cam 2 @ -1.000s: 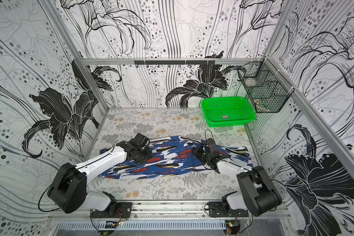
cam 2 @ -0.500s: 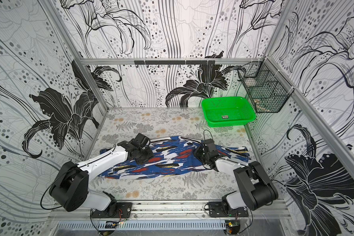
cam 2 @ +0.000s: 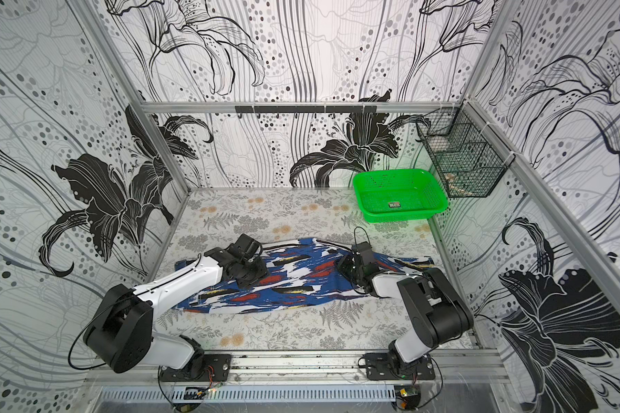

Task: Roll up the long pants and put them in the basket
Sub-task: Fold the long pant at the center of the board.

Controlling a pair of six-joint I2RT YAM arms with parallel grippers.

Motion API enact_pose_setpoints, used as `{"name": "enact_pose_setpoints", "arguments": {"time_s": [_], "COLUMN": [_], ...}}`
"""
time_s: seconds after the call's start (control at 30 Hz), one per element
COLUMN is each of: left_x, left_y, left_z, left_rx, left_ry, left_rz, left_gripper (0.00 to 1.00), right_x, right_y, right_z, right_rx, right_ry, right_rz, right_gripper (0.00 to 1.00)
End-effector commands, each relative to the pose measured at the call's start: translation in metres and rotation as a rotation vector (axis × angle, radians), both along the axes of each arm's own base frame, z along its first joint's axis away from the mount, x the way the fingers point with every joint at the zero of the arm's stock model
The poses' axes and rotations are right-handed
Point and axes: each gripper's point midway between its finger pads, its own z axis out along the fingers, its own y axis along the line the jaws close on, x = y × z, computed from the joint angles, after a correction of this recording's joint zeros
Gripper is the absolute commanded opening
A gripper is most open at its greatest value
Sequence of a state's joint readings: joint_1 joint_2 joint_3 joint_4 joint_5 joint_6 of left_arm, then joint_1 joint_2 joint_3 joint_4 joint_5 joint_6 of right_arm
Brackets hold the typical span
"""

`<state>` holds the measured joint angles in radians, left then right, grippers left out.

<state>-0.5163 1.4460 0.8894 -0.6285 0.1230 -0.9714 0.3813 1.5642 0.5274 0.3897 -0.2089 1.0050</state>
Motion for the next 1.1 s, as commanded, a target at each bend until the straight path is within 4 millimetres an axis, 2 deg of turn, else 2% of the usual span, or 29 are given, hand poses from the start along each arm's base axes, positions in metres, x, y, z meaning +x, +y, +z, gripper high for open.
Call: {"name": "enact_pose_setpoints", "arguments": {"time_s": [0.0,0.17,0.4,0.6,0.67,0.87,1.07], "left_x": [0.000,0.000,-0.001,-0.002,-0.003,-0.003,-0.003], "left_y": [0.000,-0.001,0.000,0.002,0.002,0.002,-0.001], "left_z": [0.002,0.000,0.002,0.002,0.001,-0.001,-0.004], "left_rx": [-0.006,-0.012,-0.012,-0.010,-0.010,-0.020,-0.042], "left_ry": [-0.018,-0.014,-0.018,-0.020,-0.020,-0.024,-0.028], "left_rz": [0.007,0.006,0.009,0.013,0.015,0.020,0.023], "left_gripper": [0.51,0.51,0.51,0.51,0.51,0.51,0.50], "right_x": [0.008,0.012,0.019,0.016,0.015,0.003,-0.018], "right_y": [-0.001,-0.007,-0.009,-0.009,-0.010,-0.014,-0.027], "right_z": [0.012,0.019,0.018,0.013,0.014,0.038,0.080], "right_rx": [-0.026,-0.084,-0.134,-0.130,-0.130,-0.140,-0.167], "right_ry": [-0.042,-0.066,-0.078,-0.068,-0.074,-0.108,-0.160], "right_rz": [0.001,0.005,0.015,0.020,0.021,0.039,0.038], "right_gripper": [0.38,0.36,0.23,0.04,0.00,0.00,0.00]}}
